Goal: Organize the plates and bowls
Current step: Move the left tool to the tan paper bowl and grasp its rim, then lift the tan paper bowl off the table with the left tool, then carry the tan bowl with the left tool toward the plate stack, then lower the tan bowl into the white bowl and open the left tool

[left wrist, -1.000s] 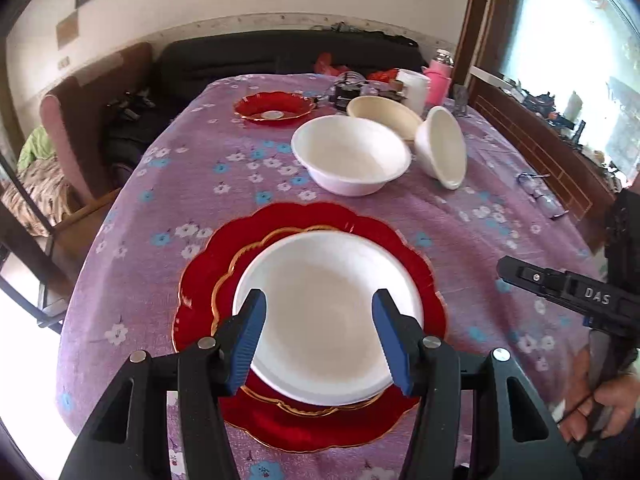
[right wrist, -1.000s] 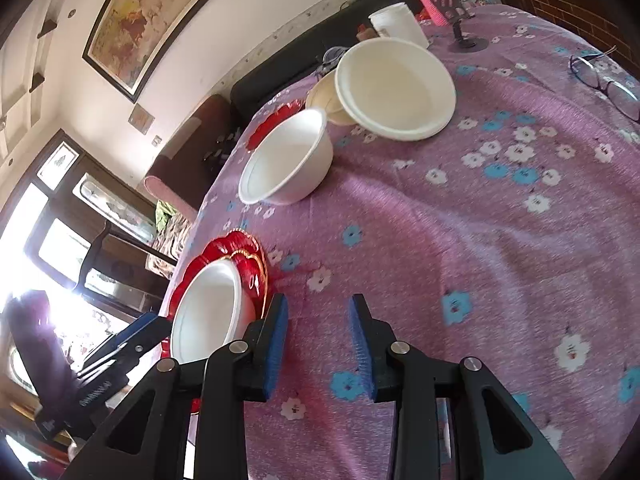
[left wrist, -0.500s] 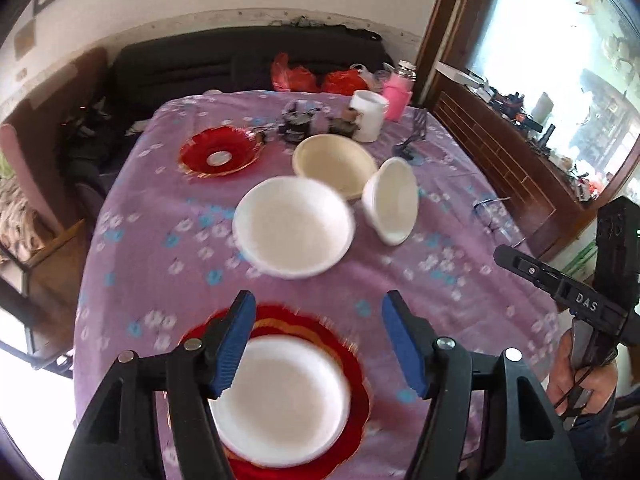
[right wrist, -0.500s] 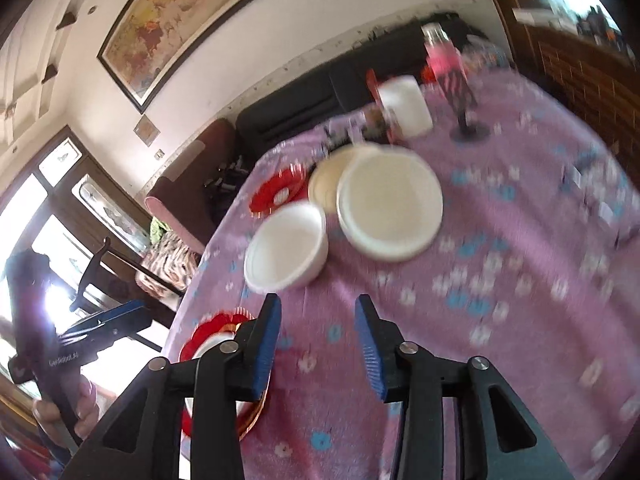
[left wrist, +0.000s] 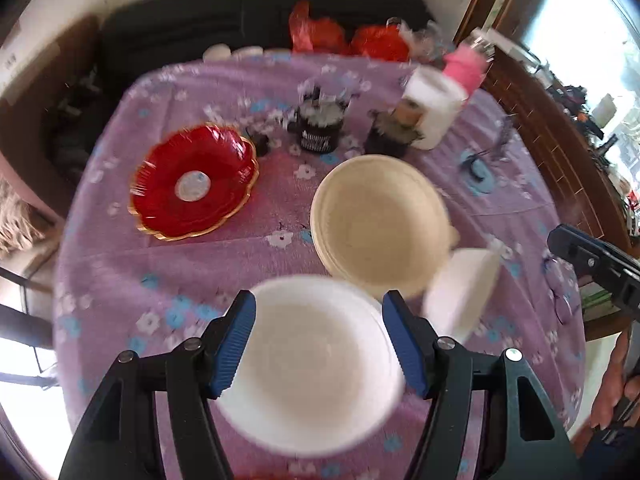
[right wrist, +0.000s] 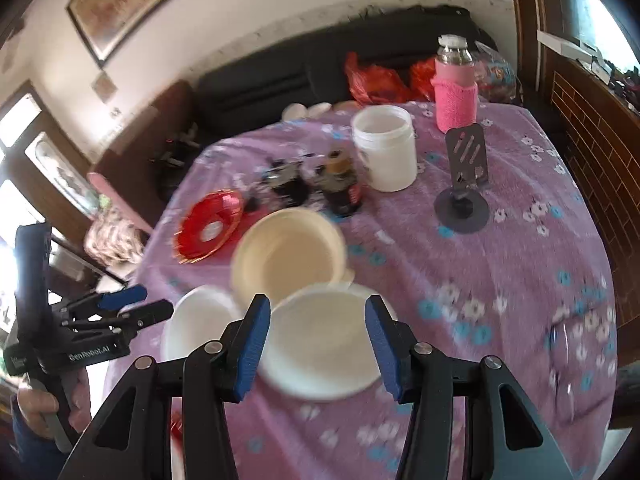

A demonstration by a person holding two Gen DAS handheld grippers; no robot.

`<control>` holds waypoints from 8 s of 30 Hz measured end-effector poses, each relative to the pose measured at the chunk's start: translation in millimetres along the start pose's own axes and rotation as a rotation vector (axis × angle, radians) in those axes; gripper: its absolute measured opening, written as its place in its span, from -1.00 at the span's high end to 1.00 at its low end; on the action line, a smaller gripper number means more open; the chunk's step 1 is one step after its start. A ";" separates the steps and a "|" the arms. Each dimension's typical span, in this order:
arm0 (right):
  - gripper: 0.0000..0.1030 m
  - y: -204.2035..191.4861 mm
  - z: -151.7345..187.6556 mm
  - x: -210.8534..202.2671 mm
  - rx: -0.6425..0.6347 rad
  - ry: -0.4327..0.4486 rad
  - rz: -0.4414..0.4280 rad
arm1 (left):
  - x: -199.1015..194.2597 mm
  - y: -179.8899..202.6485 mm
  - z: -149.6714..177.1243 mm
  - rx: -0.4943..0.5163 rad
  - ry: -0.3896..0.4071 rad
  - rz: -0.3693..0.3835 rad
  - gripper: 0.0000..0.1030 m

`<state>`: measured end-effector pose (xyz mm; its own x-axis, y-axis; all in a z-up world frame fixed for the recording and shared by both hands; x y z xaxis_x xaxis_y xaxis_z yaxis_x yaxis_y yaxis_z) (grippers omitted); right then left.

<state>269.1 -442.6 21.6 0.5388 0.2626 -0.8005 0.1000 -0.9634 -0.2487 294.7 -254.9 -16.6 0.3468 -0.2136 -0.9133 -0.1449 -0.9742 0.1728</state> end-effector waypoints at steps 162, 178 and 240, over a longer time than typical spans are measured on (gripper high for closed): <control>0.58 -203.2 250.1 -56.7 -0.058 0.130 -0.320 | -137.6 -76.1 278.2 -0.023 0.549 -0.104 0.22; 0.58 -212.7 254.4 -11.1 -0.040 0.059 -0.318 | -102.0 -105.3 279.5 -0.076 0.469 -0.111 0.22; 0.10 -138.9 266.5 -69.8 0.157 0.175 -0.365 | -151.0 -88.9 278.5 -0.064 0.550 -0.115 -0.42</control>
<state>-5.4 -312.7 -33.3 0.6268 0.5584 -0.5434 0.1894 -0.7857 -0.5889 -2.8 -115.9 3.3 0.7916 -0.0954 -0.6035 -0.0273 -0.9923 0.1209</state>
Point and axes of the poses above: each gripper's, at about its wrist camera, not at the fingertips, and x roughly the way its jaws point, y to its right, z to its underside, the point moved 9 cm from there along x, roughly the way its jaws point, and after that the axes turned 6 degrees about -x, right-handed, at the moved point
